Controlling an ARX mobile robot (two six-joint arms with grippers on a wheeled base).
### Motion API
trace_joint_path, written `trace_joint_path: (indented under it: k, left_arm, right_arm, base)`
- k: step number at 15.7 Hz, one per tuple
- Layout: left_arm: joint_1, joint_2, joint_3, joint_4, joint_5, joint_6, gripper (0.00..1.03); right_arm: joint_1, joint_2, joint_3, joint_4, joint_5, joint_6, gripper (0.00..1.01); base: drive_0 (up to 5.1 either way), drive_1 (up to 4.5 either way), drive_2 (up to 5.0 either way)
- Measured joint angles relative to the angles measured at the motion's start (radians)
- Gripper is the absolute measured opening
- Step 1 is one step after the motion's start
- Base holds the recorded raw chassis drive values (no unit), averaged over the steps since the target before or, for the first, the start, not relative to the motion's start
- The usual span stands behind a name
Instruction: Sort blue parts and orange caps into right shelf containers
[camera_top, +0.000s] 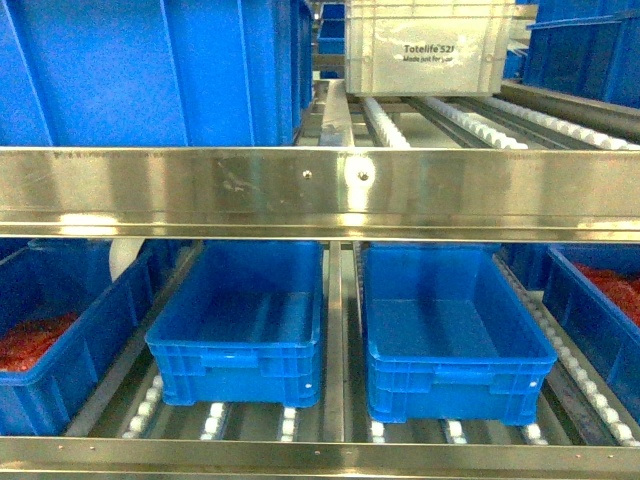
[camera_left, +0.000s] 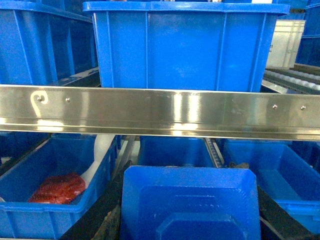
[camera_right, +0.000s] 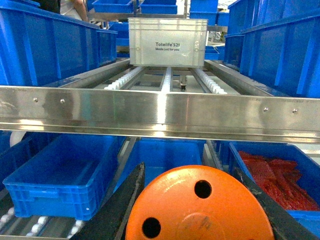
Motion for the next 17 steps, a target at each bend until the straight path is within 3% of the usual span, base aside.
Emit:
trace_joint_path:
  k: [17]
  left_arm:
    - [0.0,0.0,0.0,0.0,0.001,0.0,0.43]
  right_arm:
    - [0.0,0.0,0.0,0.0,0.003,0.008,0.45]
  base:
    - [0.0,0.0,0.0]
